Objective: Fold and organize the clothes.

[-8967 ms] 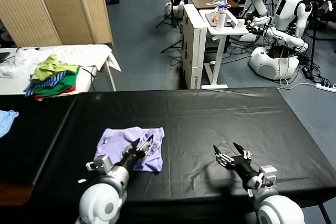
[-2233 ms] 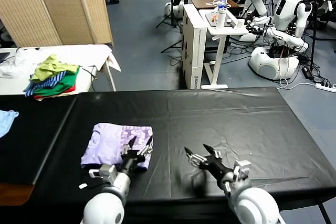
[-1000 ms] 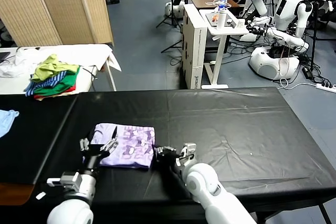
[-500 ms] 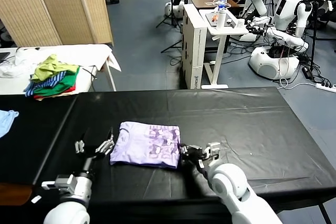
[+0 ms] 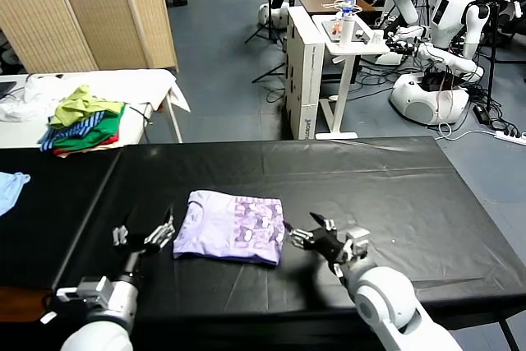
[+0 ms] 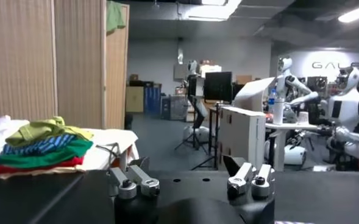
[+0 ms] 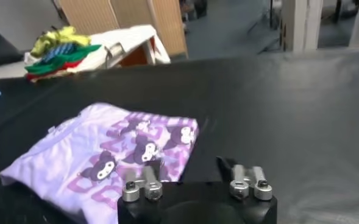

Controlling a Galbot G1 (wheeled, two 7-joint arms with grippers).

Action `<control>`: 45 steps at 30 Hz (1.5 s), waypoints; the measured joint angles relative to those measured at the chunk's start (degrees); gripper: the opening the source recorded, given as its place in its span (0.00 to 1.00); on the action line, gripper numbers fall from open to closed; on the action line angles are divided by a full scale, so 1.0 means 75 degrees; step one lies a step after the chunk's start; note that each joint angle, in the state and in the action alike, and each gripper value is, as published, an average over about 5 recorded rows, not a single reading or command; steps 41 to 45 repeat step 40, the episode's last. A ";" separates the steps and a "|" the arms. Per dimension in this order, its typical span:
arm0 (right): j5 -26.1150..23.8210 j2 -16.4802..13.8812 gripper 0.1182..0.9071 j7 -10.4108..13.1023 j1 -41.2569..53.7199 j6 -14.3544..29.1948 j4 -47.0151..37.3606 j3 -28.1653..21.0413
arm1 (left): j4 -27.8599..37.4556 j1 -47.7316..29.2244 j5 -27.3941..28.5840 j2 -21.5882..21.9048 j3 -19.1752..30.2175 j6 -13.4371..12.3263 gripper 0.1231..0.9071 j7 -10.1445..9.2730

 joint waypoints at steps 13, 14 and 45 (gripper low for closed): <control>-0.1237 -0.0196 1.00 -0.0183 -0.2391 0.0887 0.1650 0.1438 | -0.0658 0.1311 -0.0186 0.0368 -0.0319 0.0094 1.00 -0.0067; -0.1354 -0.0157 1.00 -0.0159 -0.2605 0.0975 0.1783 0.1522 | -0.0714 0.1428 -0.0180 0.0368 -0.0335 0.0098 1.00 -0.0075; -0.2610 0.0538 1.00 0.1122 -0.6717 0.3288 0.2779 0.2497 | -0.1443 0.2799 -0.0209 0.0164 -0.0312 0.0766 1.00 -0.0433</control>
